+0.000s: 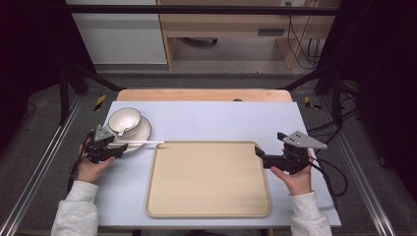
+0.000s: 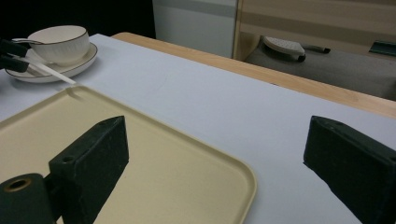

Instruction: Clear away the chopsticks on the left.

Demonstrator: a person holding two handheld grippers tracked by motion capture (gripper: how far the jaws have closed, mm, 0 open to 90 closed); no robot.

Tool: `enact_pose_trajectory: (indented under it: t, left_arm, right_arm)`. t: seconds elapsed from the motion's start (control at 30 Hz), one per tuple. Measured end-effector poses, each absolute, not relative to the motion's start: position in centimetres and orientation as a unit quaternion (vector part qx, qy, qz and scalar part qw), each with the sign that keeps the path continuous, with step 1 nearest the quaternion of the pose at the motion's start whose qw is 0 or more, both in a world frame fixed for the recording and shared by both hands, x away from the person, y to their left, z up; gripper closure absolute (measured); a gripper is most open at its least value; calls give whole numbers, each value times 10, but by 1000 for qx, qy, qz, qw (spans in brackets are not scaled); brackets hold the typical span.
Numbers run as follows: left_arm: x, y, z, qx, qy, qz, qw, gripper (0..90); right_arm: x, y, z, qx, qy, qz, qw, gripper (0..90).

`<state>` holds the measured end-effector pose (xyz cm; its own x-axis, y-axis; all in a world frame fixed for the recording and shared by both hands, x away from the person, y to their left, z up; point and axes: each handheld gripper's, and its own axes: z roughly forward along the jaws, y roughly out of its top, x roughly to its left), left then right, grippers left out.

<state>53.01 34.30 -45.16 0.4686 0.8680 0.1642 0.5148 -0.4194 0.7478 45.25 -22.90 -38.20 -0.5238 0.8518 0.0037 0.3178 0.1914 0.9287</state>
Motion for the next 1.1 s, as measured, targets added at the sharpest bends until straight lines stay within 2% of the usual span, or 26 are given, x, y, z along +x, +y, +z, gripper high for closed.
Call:
enact_pose_trajectory:
  t: [0.23, 0.97, 1.1]
  left_arm:
    - [530, 341, -454, 800, 436, 273, 307, 423]
    - [528, 329, -454, 827, 413, 242, 296, 747]
    - [528, 328, -454, 826, 414, 241, 297, 764]
  right_arm:
    - [453, -228, -383, 406, 722, 491, 271, 70]
    - [452, -229, -382, 406, 721, 491, 273, 72]
    - [452, -230, -382, 405, 722, 491, 273, 72]
